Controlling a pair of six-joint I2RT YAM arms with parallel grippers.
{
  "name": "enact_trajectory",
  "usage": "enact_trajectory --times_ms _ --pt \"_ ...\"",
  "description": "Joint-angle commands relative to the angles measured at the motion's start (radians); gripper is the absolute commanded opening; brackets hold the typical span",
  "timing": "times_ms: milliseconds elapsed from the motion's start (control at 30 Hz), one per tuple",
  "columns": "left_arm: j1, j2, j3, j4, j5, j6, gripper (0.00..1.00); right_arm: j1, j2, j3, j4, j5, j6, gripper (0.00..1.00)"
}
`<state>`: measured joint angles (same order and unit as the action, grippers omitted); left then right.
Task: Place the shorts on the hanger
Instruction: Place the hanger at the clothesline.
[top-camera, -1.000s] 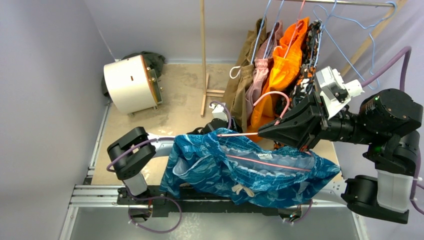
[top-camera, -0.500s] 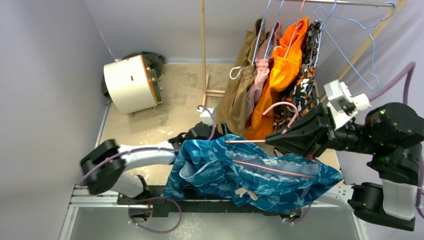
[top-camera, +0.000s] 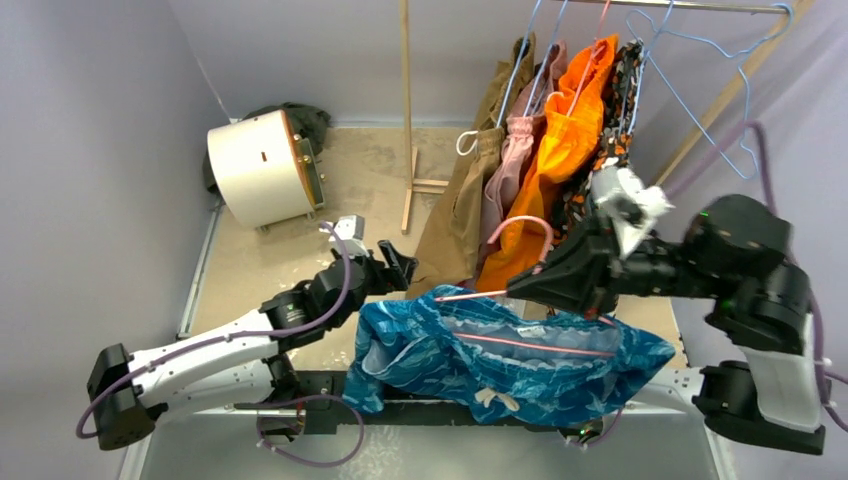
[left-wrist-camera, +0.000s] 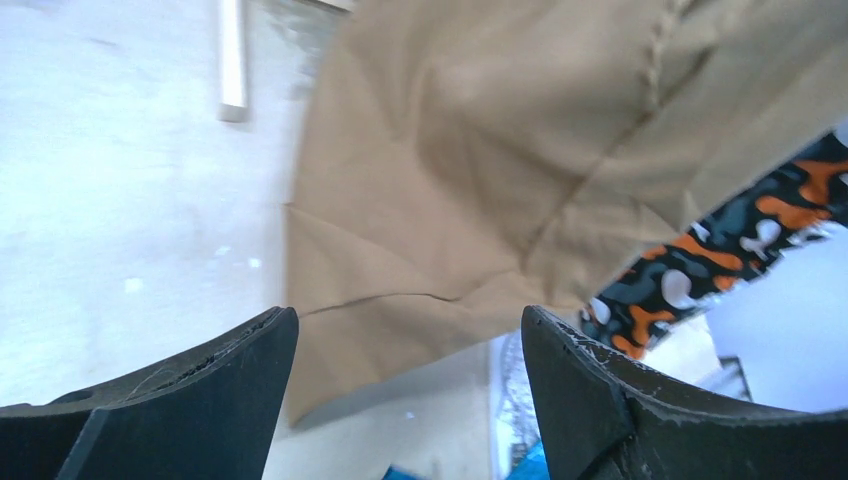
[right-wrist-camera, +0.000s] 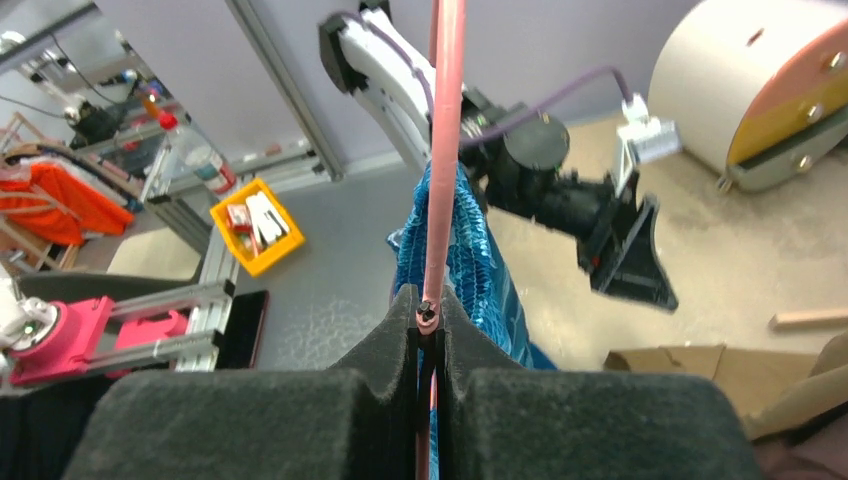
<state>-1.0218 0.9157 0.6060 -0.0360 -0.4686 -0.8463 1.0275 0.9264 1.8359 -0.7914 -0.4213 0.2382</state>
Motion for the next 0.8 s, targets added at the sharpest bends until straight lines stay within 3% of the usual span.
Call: enact_trajectory --times_ms 0,200,433,567,767 --pt "-0.001 -0.131 0.008 -0.183 -0.211 -0.015 0.82 0.003 0.093 -0.025 -0.016 -0.052 -0.015 0.0" --pt "-0.001 -0.29 0.16 -0.417 -0.354 0.029 0.83 0.002 0.181 0.044 0.03 -0.02 -0.037 0.0" --pt "-0.001 -0.401 0.47 -0.694 -0.612 0.114 0.84 0.002 0.4 0.339 0.143 0.159 -0.01 0.0" --pt "-0.001 -0.445 0.559 -0.751 -0.692 0.13 0.84 0.002 0.515 0.491 0.235 0.128 0.013 0.0" --pt "-0.001 -0.487 0.593 -0.784 -0.707 0.097 0.84 0.002 0.673 0.75 0.282 0.047 0.026 0.0"
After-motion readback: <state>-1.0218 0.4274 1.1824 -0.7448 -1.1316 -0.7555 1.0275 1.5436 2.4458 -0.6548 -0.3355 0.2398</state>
